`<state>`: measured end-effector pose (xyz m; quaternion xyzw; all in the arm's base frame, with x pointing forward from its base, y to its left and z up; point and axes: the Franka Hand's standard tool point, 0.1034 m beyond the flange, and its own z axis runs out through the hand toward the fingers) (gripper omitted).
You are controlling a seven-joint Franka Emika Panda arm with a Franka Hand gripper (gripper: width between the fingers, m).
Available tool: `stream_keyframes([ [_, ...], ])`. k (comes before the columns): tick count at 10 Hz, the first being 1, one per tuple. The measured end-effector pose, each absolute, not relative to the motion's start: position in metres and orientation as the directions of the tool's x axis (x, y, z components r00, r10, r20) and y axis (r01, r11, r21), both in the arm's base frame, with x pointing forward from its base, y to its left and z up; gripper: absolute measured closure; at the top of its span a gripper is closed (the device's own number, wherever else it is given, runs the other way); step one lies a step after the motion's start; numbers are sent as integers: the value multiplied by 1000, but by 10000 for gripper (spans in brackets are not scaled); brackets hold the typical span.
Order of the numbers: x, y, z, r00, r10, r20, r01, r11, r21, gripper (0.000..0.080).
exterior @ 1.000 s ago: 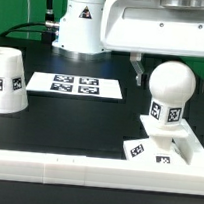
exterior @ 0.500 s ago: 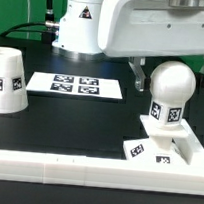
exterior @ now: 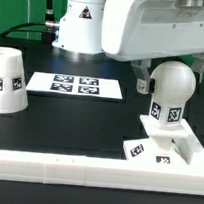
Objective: Assemble lamp
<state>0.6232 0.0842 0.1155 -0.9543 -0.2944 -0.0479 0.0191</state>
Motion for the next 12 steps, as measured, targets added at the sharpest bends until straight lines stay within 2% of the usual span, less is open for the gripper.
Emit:
stream_keyframes([
  [3,624,85,116,600,798,60,795,-603,65,101],
  [5,623,85,115,425,905,22,900,-426,89,101],
  [6,623,85,114,379,925,11,921,-378,93,101],
  [8,624,85,112,171,984,-39,981,-167,95,101],
  [11,624,88,111,6,998,-68,997,0,82,101],
  [12,624,89,112,-8,998,-68,996,14,86,101],
])
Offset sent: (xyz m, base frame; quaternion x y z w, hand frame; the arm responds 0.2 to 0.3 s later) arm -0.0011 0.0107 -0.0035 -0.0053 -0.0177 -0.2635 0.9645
